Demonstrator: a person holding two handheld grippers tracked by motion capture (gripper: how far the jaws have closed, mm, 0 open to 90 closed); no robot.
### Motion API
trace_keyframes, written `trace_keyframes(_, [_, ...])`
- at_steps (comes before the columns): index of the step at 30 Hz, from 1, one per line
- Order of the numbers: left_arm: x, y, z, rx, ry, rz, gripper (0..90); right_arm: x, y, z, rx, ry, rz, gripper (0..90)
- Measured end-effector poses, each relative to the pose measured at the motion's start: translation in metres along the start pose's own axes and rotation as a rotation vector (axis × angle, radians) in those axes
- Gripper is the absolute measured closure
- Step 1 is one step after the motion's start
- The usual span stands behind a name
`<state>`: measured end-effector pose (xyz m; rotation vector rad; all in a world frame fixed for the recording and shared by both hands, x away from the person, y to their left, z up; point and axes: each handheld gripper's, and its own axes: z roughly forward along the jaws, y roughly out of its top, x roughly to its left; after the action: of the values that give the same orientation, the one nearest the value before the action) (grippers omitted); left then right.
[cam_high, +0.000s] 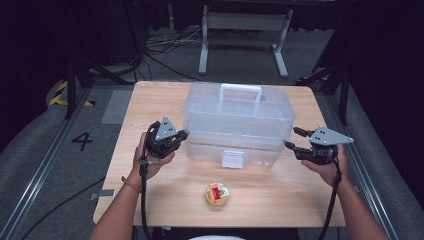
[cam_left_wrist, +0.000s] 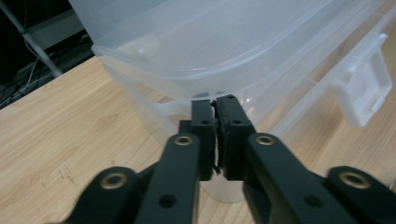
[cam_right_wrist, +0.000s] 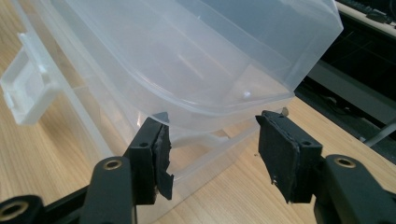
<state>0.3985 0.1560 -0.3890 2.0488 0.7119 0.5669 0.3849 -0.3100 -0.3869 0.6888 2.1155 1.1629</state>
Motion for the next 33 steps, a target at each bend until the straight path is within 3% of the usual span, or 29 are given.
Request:
trace_keyframes(8, [-0.002, -0.001, -0.005, -0.008, -0.020, 0.005, 79.7, 0.000, -0.003, 0.001, -0.049, -0.045, -0.011, 48.9])
trace_keyframes(15, [-0.010, -0.003, -0.004, 0.021, -0.036, 0.055, 78.6, -0.001, 0.003, -0.002, -0.098, -0.089, -0.029, 51.1])
trace_keyframes(19, [-0.012, -0.003, -0.005, 0.018, -0.060, 0.065, 77.7, -0.002, 0.007, -0.003, -0.116, -0.108, -0.030, 51.6])
trace_keyframes(24, [-0.015, -0.004, -0.005, 0.017, -0.134, 0.092, 71.9, -0.006, 0.012, -0.003, -0.142, -0.132, -0.012, 51.5])
trace_keyframes(33, [-0.024, -0.002, 0.000, 0.036, -0.165, 0.129, 66.4, -0.014, 0.028, -0.002, -0.185, -0.171, -0.014, 59.3])
